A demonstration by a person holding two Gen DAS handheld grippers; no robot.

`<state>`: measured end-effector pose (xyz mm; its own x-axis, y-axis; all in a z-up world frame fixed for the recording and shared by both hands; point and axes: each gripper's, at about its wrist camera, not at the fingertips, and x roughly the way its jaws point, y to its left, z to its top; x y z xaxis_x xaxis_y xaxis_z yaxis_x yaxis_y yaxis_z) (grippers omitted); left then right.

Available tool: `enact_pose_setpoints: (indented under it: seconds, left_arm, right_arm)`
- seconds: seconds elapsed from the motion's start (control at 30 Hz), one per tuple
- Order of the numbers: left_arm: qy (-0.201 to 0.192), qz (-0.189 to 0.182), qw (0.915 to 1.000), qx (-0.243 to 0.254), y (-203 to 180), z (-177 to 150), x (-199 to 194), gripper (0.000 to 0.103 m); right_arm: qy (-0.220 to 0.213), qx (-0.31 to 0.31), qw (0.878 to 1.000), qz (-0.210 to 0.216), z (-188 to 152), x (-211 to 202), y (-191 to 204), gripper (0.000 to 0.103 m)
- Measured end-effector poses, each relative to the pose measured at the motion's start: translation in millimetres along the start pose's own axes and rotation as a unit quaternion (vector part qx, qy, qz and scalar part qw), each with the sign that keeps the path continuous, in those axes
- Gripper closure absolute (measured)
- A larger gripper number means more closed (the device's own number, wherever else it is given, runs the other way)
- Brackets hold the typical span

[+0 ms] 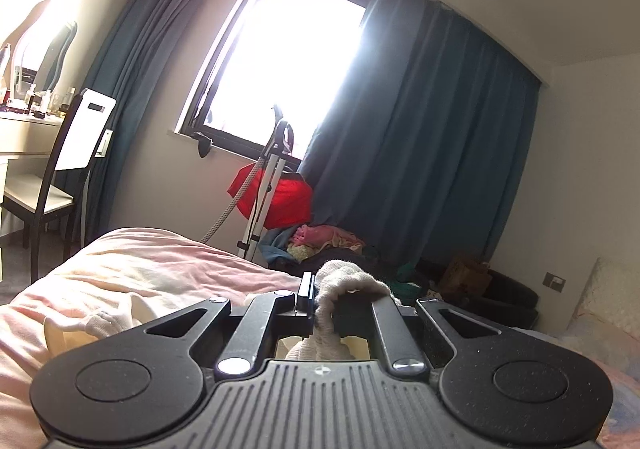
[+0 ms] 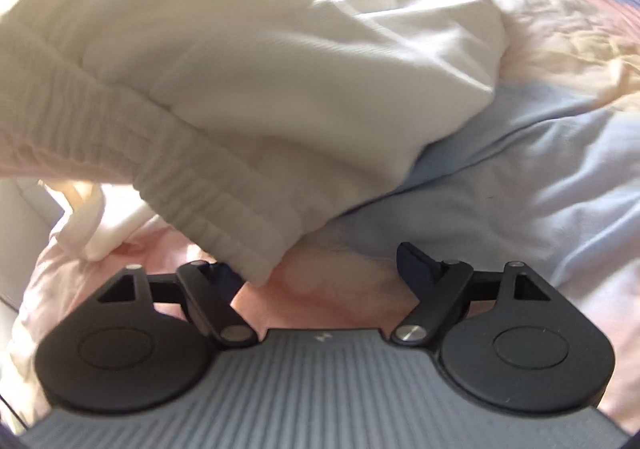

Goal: Fold clothes

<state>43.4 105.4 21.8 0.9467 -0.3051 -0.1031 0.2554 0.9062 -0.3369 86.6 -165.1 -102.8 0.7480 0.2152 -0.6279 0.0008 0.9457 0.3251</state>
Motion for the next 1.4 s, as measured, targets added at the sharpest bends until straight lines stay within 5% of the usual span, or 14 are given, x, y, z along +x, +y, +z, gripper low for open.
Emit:
enact_pose_setpoints:
  seconds: [0.17,0.33,0.4,0.57,0.67,0.93,1.17,1.27,1.4]
  left_arm:
    - [0.006,-0.016,0.9998,0.014,-9,-5,7,0.094]
    - [0.011,-0.04,0.9973,0.06,-38,-24,8,0.094]
    - [0.015,-0.038,0.9967,0.07,-42,-32,8,0.094]
    - [0.036,-0.01,0.9955,0.087,-42,-49,22,0.094]
    - [0.037,0.015,0.9951,0.09,-39,-53,29,0.094]
    - [0.049,0.073,0.9952,0.044,-16,-45,44,0.094]
    - [0.061,0.081,0.9935,0.052,-16,-46,46,0.094]
    - [0.073,0.077,0.9924,0.063,-19,-51,49,0.092]
    - [0.095,0.067,0.9896,0.086,-25,-60,54,0.087]
  right_arm:
    - [-0.09,0.055,0.992,-0.075,17,-47,-31,0.025]
    - [-0.247,0.033,0.954,-0.164,30,-97,-44,0.03]
    - [-0.235,0.049,0.958,-0.159,37,-89,-63,0.031]
    - [-0.067,0.143,0.978,-0.134,18,-30,-101,0.031]
    - [-0.036,0.137,0.98,-0.143,1,-21,-89,0.03]
    - [-0.031,0.113,0.983,-0.14,-26,-54,-65,0.034]
    - [-0.037,0.112,0.985,-0.123,-28,-55,-62,0.063]
    - [-0.049,0.144,0.981,-0.118,-18,-55,-76,0.085]
    - [-0.108,0.172,0.972,-0.117,-4,-71,-89,0.088]
